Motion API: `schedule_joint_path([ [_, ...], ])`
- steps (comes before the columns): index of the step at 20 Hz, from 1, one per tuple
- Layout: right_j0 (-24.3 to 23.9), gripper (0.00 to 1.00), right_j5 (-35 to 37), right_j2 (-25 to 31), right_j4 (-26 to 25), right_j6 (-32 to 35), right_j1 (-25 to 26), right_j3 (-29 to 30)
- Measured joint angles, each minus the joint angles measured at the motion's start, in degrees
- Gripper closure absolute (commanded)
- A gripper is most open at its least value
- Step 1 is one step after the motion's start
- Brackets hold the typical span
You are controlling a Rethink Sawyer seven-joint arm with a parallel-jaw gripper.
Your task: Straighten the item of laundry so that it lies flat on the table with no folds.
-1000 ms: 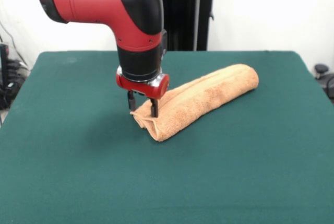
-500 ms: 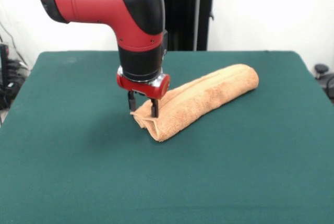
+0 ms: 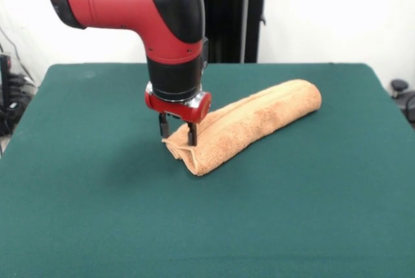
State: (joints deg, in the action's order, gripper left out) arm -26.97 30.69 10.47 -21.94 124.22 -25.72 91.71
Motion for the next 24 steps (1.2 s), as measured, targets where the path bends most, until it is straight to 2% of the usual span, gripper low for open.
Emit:
schedule_joint_path([
  [1, 0.16, 1.00, -0.07, 0.06, 0.05, 0.00, 0.04, 0.00],
  [24, 1.30, 1.00, -0.21, -0.29, -0.75, 0.00, -0.57, -0.04],
])
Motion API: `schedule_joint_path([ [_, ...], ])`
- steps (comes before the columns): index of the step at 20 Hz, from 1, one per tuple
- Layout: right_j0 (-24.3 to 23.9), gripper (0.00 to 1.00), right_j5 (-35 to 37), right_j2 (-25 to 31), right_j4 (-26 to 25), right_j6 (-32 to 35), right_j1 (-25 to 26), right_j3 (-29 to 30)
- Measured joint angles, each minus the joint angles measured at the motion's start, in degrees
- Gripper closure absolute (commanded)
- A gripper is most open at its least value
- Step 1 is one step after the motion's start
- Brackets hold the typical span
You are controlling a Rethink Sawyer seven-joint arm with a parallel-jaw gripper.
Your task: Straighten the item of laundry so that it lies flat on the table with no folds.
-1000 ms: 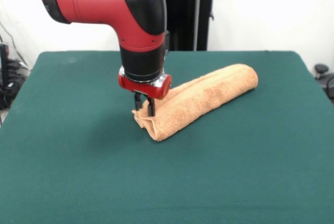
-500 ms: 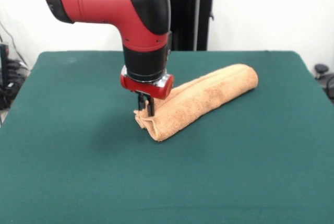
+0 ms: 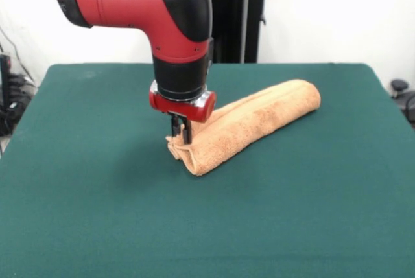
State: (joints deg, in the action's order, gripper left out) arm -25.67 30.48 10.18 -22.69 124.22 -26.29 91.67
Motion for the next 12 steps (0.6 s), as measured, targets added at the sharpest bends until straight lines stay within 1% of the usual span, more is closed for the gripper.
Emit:
schedule_joint_path([
  [12, 0.23, 1.00, 0.65, 0.75, 1.38, 0.00, -3.31, 0.88],
])
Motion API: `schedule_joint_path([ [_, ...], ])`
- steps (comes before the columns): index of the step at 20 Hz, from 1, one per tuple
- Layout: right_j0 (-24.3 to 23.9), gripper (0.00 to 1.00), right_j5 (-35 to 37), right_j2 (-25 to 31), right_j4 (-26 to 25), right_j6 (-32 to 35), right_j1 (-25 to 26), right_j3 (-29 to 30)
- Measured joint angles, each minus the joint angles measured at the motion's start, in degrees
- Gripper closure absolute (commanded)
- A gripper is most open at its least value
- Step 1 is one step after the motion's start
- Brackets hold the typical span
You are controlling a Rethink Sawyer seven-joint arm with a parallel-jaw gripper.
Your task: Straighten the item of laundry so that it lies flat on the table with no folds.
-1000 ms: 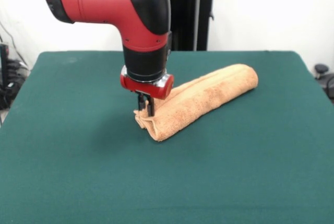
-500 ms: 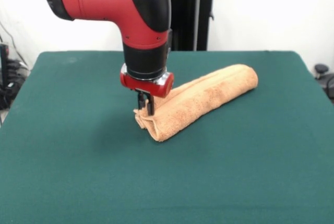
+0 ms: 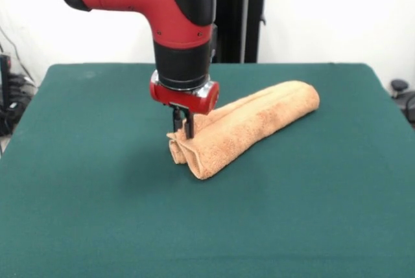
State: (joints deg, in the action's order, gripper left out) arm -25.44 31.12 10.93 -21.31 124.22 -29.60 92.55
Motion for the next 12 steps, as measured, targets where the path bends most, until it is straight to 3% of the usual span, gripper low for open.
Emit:
schedule_joint_path([
  [12, 0.31, 1.00, 1.87, 0.51, 0.76, 0.00, -2.60, 0.11],
])
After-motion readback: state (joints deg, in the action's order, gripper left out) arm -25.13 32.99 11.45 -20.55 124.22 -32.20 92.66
